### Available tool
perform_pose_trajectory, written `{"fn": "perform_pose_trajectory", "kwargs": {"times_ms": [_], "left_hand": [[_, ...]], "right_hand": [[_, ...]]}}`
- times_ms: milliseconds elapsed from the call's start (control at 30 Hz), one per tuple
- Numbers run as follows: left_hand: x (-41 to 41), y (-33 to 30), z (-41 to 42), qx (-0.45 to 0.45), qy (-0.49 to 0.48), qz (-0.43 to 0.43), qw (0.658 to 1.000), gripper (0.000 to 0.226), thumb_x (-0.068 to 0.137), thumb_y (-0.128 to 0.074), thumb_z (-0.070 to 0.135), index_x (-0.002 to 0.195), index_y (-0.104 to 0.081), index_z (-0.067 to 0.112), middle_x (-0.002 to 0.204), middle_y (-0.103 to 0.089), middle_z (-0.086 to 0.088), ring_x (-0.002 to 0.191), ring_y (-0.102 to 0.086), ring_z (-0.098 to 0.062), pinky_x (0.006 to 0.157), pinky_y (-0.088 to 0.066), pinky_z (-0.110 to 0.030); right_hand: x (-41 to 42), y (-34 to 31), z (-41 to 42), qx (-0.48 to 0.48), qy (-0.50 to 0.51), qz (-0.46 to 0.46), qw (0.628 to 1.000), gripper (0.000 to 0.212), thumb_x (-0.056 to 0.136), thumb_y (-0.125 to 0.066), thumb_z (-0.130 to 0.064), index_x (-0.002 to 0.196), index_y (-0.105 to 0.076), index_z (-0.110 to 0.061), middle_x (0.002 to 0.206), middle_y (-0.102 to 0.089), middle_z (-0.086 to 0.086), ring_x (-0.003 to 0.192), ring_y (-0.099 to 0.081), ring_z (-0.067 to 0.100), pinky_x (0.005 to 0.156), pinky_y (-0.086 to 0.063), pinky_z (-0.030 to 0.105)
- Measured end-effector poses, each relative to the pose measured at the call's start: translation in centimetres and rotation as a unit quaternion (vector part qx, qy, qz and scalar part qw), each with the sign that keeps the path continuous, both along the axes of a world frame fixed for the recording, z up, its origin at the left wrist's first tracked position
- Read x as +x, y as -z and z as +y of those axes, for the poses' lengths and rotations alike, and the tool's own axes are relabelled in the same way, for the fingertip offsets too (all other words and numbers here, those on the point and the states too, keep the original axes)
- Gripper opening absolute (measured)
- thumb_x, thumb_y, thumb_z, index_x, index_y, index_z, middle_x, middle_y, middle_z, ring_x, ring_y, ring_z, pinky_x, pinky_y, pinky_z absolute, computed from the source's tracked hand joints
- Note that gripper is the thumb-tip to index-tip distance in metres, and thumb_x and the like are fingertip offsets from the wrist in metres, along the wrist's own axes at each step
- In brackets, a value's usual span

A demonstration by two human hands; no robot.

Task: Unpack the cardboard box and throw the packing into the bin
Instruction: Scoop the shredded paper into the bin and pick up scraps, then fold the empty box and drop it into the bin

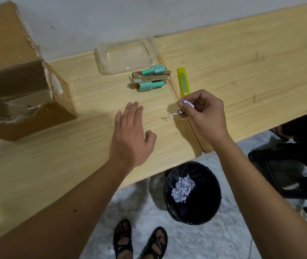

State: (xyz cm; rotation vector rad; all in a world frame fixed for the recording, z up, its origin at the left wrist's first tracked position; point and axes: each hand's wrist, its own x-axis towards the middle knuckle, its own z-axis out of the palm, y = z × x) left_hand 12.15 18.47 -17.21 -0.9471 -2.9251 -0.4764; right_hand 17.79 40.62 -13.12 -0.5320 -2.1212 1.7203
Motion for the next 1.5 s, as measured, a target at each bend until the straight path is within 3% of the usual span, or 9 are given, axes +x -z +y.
{"fn": "perform_pose_trajectory", "kwargs": {"times_ms": [267,467,667,800,1000,1167,1267,1400,1500], "left_hand": [[0.3,0.0,-0.4,0.022,0.015,0.001,1.0,0.071,0.099,-0.041,0.036,0.158,-0.037,-0.003,0.168,-0.034,-0.022,0.16,-0.025,-0.036,0.132,-0.014,-0.055],[0.8,-0.2,-0.3,0.001,0.012,-0.008,1.0,0.07,0.103,-0.038,0.037,0.161,-0.033,0.0,0.172,-0.027,-0.02,0.163,-0.018,-0.033,0.133,-0.01,-0.052],[1.0,-0.3,-0.5,0.003,0.016,-0.022,1.0,0.067,0.106,-0.039,0.037,0.163,-0.03,0.001,0.174,-0.023,-0.018,0.164,-0.014,-0.031,0.134,-0.007,-0.049],[1.0,-0.4,-0.6,0.018,0.018,-0.028,0.999,0.065,0.107,-0.041,0.035,0.162,-0.032,0.001,0.174,-0.024,-0.017,0.164,-0.014,-0.03,0.134,-0.006,-0.048],[0.6,-1.0,-1.3,0.092,0.016,-0.095,0.991,0.055,0.106,-0.052,0.027,0.157,-0.044,0.008,0.17,-0.035,-0.011,0.164,-0.017,-0.024,0.135,-0.005,-0.042],[-0.2,-3.2,-3.7,0.163,0.006,-0.162,0.973,0.051,0.106,-0.055,0.026,0.156,-0.045,0.018,0.162,-0.046,-0.004,0.155,-0.039,-0.02,0.123,-0.038,-0.046],[-1.0,-6.2,-6.0,0.204,0.0,-0.148,0.968,0.05,0.106,-0.056,0.023,0.155,-0.046,0.021,0.157,-0.049,0.0,0.143,-0.052,-0.019,0.107,-0.048,-0.026],[-3.1,-11.2,-10.1,0.265,-0.011,-0.053,0.963,0.047,0.1,-0.055,0.016,0.147,-0.054,0.016,0.148,-0.056,-0.002,0.137,-0.055,-0.02,0.113,-0.048,-0.041],[-6.0,-13.7,-14.5,0.297,-0.065,0.019,0.952,0.045,0.097,-0.058,0.013,0.142,-0.058,0.01,0.143,-0.061,-0.007,0.135,-0.056,-0.021,0.115,-0.043,-0.03]], "right_hand": [[10.3,1.0,-0.4,-0.017,0.037,-0.054,0.998,0.013,0.091,-0.08,-0.012,0.099,-0.075,-0.004,0.085,-0.078,0.013,0.074,-0.076,0.028,0.074,-0.064,0.049],[19.1,5.3,-1.9,-0.033,0.083,-0.151,0.985,0.009,0.088,-0.081,-0.006,0.091,-0.076,-0.013,0.085,-0.078,-0.001,0.078,-0.075,0.018,0.079,-0.062,0.038],[24.7,10.2,-2.7,0.006,0.062,-0.269,0.961,0.021,0.086,-0.083,-0.01,0.09,-0.075,-0.029,0.1,-0.079,-0.008,0.098,-0.075,0.008,0.099,-0.059,0.039],[25.3,10.4,-3.2,0.009,0.076,-0.279,0.957,0.021,0.086,-0.082,-0.009,0.093,-0.075,-0.028,0.106,-0.078,-0.011,0.106,-0.071,0.001,0.106,-0.055,0.033],[22.2,6.9,-4.0,0.022,0.099,-0.224,0.969,0.013,0.089,-0.079,-0.01,0.097,-0.077,-0.02,0.101,-0.079,-0.008,0.1,-0.074,0.006,0.098,-0.059,0.033],[15.6,0.3,-6.7,0.056,0.058,-0.126,0.989,0.014,0.09,-0.08,-0.015,0.103,-0.076,-0.018,0.1,-0.078,-0.004,0.098,-0.074,0.012,0.093,-0.058,0.027],[10.3,-3.0,-9.3,0.066,-0.006,-0.081,0.994,0.022,0.09,-0.079,-0.016,0.111,-0.074,-0.021,0.108,-0.076,-0.007,0.105,-0.071,0.012,0.099,-0.056,0.034],[2.2,-6.1,-13.9,0.069,-0.078,-0.038,0.994,0.033,0.094,-0.076,-0.023,0.126,-0.069,-0.027,0.123,-0.072,-0.013,0.116,-0.068,0.012,0.104,-0.053,0.041],[-3.8,-7.8,-17.9,0.062,-0.126,-0.011,0.99,0.045,0.097,-0.073,-0.03,0.14,-0.06,-0.027,0.138,-0.065,-0.014,0.126,-0.062,0.008,0.11,-0.05,0.039]]}}
